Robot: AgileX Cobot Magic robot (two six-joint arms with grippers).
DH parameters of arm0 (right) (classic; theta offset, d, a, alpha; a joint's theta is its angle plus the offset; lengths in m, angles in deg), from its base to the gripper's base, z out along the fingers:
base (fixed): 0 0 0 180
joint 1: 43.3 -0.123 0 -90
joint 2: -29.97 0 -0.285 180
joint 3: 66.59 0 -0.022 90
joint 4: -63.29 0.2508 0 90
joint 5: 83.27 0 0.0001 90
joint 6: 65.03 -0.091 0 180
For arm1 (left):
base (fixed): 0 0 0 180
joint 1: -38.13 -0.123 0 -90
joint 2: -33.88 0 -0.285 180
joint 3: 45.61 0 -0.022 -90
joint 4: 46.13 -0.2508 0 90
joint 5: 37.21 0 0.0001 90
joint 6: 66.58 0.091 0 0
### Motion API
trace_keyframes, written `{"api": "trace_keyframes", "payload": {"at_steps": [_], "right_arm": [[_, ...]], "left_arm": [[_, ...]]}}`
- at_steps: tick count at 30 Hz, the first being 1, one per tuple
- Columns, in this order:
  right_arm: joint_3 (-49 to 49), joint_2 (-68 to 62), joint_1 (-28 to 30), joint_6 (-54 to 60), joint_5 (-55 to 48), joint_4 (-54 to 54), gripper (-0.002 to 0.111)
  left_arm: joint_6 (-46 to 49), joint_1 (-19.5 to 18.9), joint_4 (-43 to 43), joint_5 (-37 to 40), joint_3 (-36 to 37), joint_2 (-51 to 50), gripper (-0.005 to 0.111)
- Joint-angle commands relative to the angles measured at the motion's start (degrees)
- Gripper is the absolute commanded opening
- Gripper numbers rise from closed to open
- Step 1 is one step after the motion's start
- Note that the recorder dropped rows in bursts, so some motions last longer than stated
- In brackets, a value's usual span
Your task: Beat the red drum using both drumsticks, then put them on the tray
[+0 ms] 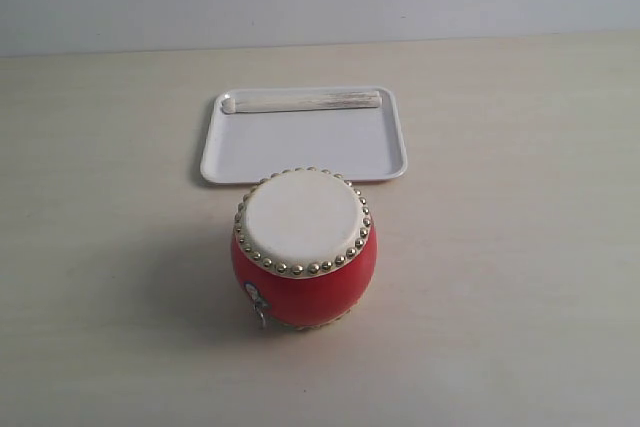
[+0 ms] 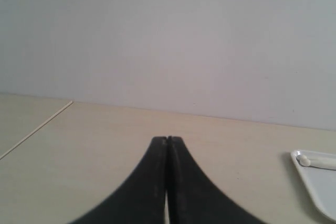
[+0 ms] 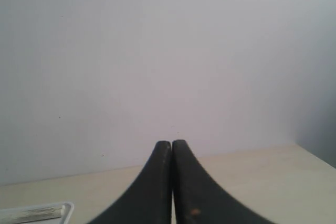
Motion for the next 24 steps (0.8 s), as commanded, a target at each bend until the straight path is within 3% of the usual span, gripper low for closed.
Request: {"api": "trace_keyframes", "payload": {"at_steps": [1, 7, 24], "right_arm": [[0.25, 0.37, 0.29, -1.15, -0.16, -0.12, 0.0], [0.25, 0.37, 0.29, 4.92, -7.48, 7.37, 0.0], [0.25, 0.37, 0.29, 8.17, -10.37, 7.16, 0.0]], "left_arm": [[-0.28, -0.16, -0.13, -0.29, 0.22, 0.33, 0.0], [-0.28, -0.16, -0.13, -0.29, 0.22, 0.33, 0.0], [-0.28, -0.16, -0.13, -0.29, 0.22, 0.33, 0.0]]}}
